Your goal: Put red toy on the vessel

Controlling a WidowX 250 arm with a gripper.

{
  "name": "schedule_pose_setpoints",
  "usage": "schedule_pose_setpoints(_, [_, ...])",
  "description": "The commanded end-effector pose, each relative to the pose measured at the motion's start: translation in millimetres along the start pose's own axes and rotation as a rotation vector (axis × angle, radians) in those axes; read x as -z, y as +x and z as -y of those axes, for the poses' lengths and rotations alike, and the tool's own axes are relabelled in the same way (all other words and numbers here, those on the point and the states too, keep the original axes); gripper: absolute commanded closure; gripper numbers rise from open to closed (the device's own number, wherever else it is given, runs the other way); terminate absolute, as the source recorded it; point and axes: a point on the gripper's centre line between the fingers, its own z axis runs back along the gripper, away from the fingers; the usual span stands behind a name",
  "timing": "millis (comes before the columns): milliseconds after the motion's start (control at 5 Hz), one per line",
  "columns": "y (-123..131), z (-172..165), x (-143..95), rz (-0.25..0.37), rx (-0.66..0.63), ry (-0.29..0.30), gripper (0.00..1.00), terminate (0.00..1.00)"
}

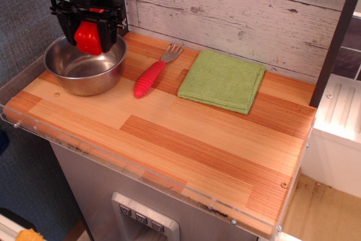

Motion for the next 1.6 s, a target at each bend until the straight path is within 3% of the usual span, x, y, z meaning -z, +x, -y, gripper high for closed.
schedule_pose_setpoints(0, [2,-1,-32,0.054,0.007,-0.001,0.00,0.00])
schedule_pose_setpoints(200, [-2,3,-49,0.088,0.027,0.002,0.00,0.00])
schedule_pose_setpoints(400, [-14,25,-68,0.124,0.064,-0.049,0.00,0.00])
schedule_pose_setpoints(600, [-26,39,-70,0.111,0.095,-0.086,0.00,0.00])
schedule_pose_setpoints(1000, [-35,55,-54,0.057,0.232,-0.074,0.00,0.00])
schedule_pose_setpoints(1200, [-35,55,-54,0.057,0.232,-0.074,0.00,0.00])
schedule_pose_setpoints(1400, [-35,55,-54,0.057,0.232,-0.074,0.00,1.00])
